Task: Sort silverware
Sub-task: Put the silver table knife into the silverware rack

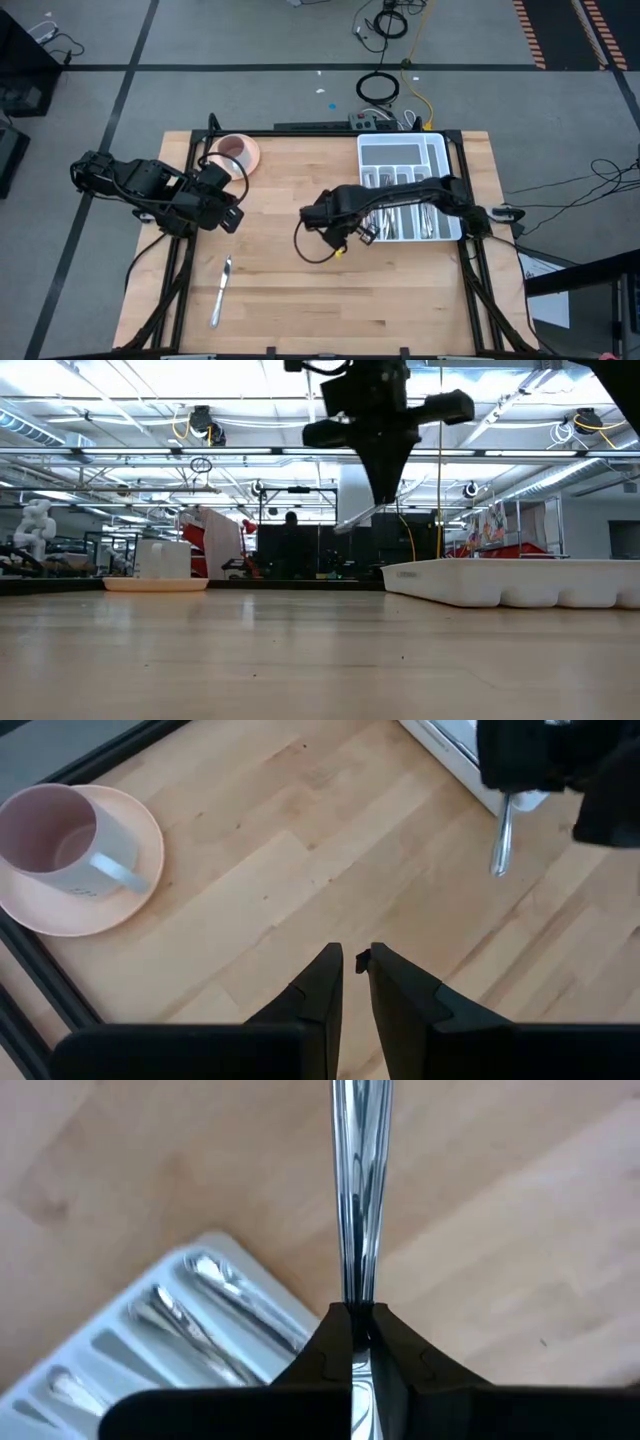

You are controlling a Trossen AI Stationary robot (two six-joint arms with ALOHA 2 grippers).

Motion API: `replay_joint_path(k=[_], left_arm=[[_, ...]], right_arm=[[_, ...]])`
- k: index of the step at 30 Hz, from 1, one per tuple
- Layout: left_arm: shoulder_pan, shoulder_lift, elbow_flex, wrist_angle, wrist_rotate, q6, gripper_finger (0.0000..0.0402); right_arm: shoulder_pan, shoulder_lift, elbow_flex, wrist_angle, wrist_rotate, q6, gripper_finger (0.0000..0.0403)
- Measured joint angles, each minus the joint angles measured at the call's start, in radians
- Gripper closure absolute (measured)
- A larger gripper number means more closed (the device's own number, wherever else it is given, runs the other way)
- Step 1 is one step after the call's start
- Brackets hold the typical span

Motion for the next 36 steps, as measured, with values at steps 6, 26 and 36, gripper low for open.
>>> replay_joint_path(k=[6, 26, 36], left_arm=[[0.000, 0.000, 0.000, 0.000, -0.009, 0.001, 0.0343], [0.000, 0.000, 0.000, 0.000, -0.082, 0.002, 0.0343], [0.000, 0.000, -0.001, 0.000, -0.118, 0.001, 0.0343]], right_arm=[[-0.022, -0.056, 0.000, -0.083, 0.020, -0.064, 0.0402], [-0.108, -0.390, -0.551, 0.077, 0.145, -0.427, 0.0402], [-0.108, -0.401, -0.671, 0.279, 0.131, -0.555, 0.0403]])
